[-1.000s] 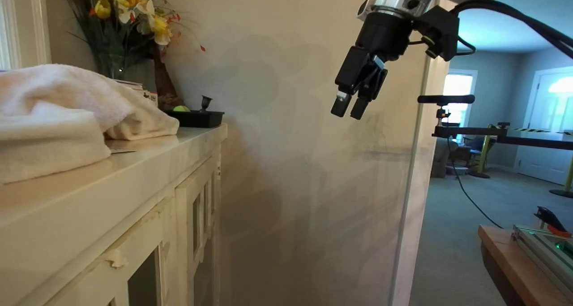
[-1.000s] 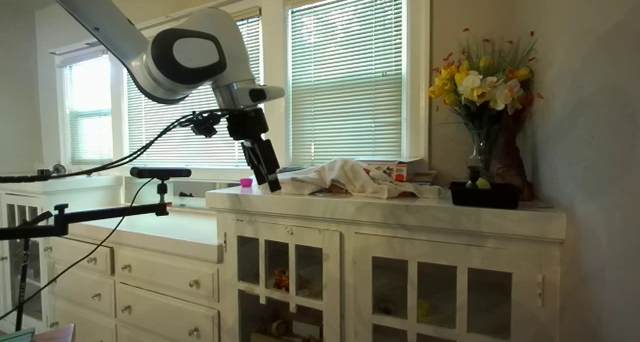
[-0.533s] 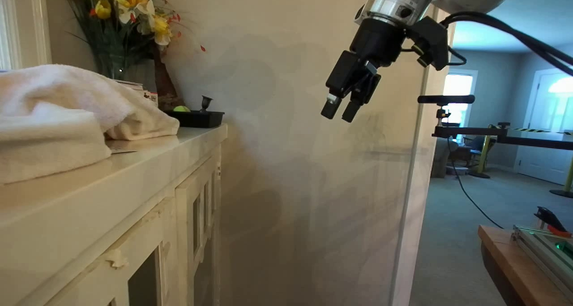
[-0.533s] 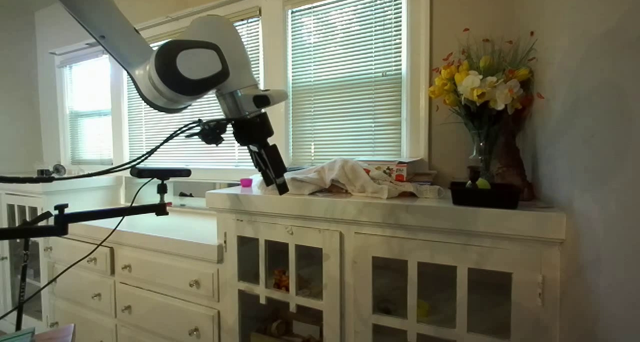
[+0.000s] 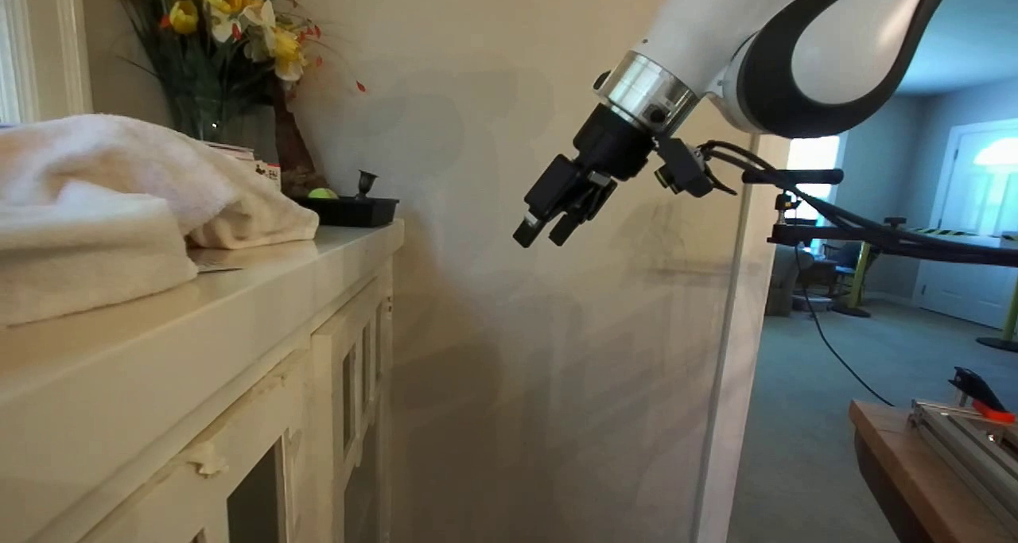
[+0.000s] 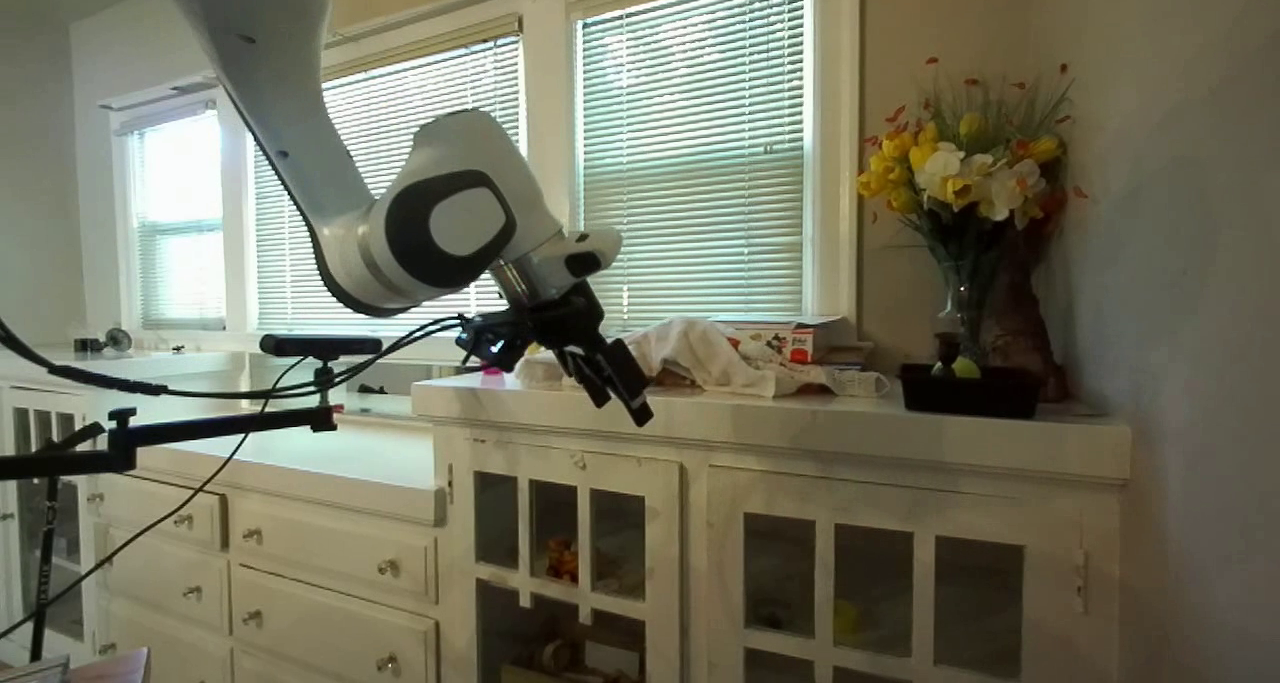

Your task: Open the right side of the bottom cabinet drawer

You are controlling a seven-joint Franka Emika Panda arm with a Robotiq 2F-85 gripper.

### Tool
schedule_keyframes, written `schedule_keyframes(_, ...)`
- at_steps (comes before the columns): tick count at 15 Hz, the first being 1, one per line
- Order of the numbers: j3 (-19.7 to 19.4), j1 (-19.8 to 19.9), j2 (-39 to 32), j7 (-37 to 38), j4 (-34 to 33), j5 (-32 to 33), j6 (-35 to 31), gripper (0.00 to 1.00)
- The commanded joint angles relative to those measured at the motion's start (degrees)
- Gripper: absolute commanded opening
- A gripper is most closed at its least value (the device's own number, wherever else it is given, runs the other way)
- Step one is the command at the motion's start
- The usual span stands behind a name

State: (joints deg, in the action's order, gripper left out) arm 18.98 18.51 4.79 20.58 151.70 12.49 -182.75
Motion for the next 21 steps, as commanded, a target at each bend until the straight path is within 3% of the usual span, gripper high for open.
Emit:
schedule_keyframes(1,2.9,5.2,-6.0,0.6,-5.9,6.5,-1.9,1.00)
schedule_keyframes(4,1.4,3.7,-8.5,0.9,-9.6,10.9,-1.4,1.00)
schedule_keyframes(8,-3.6,-2.0,-11.9,4.0,-13.3,16.0,-0.5,1.00)
schedule_keyframes(11,-12.4,-9.9,-14.7,9.9,-16.9,18.7,0.6,1.00)
schedule_keyframes(16,-31.0,-28.0,-24.3,23.3,-25.1,22.2,1.9,1.00)
schedule_keyframes(18,-36.6,-34.9,-28.0,27.6,-26.6,20.8,2.3,1.00)
schedule_keyframes(21,-40.8,-41.6,-32.2,32.9,-27.0,18.2,2.9,1.00)
